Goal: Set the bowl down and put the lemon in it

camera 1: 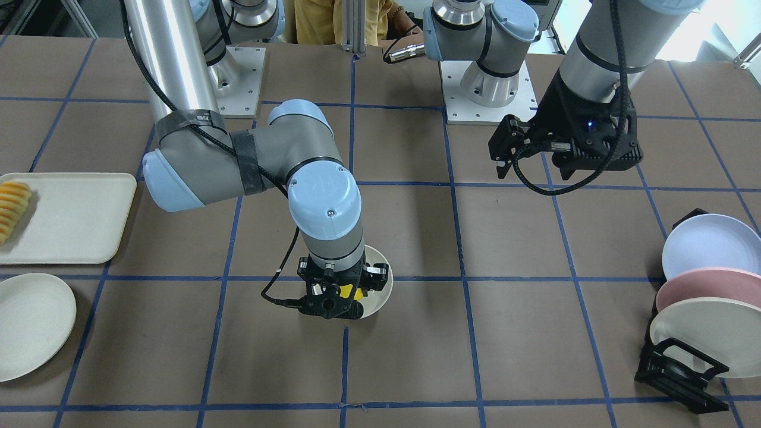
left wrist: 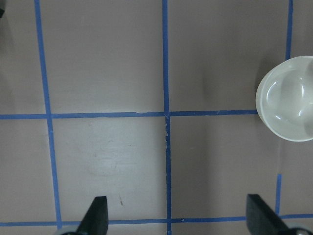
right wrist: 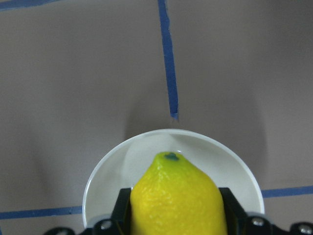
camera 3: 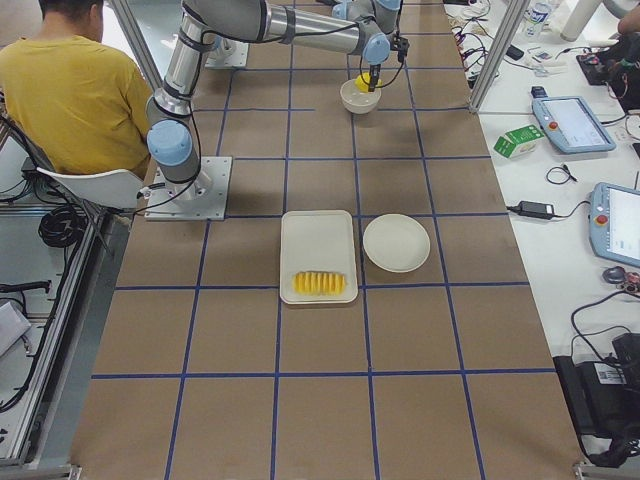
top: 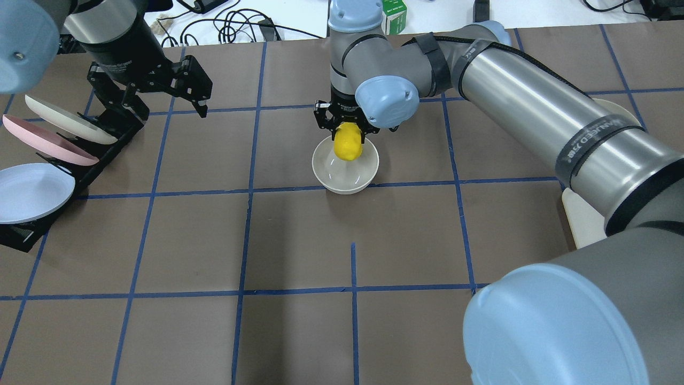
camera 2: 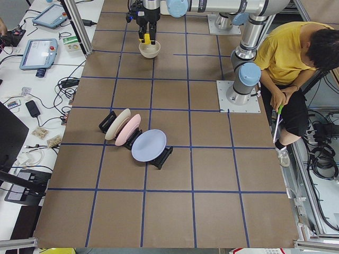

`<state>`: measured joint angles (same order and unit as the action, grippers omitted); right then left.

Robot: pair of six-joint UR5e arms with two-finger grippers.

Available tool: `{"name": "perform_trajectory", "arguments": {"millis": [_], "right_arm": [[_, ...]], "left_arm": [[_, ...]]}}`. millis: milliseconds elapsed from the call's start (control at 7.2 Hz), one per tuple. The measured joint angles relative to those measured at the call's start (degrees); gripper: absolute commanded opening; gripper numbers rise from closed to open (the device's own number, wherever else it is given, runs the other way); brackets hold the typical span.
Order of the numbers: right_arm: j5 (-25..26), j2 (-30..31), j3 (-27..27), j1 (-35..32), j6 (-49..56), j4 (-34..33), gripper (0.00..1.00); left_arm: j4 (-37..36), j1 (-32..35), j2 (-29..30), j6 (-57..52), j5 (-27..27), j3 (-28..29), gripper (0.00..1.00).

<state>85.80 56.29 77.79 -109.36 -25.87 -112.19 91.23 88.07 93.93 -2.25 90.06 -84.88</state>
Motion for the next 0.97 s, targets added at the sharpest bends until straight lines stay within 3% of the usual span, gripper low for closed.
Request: {"name": "perform_trajectory", "arguments": {"millis": [278,417,972], "right_arm": [[-0.08,-0.89,2.00,-0.45,0.11,-0.54,0.02],[-0.10,-1.15,2.86,-0.48,0.31,-1.10,0.24],[-0.09,-3.64,3.39,-0.51,0.27,-6.13,0.87]], "left_arm": [[0.16,0.16,-0.83,0.10,-0.51,-0.23,1.00],[0.20,0.21,-1.32,0.22,-1.38,-0.37,1.00],[0.42,0.34,-2.21,0.07,-2.50,-0.66,1.00]]}}
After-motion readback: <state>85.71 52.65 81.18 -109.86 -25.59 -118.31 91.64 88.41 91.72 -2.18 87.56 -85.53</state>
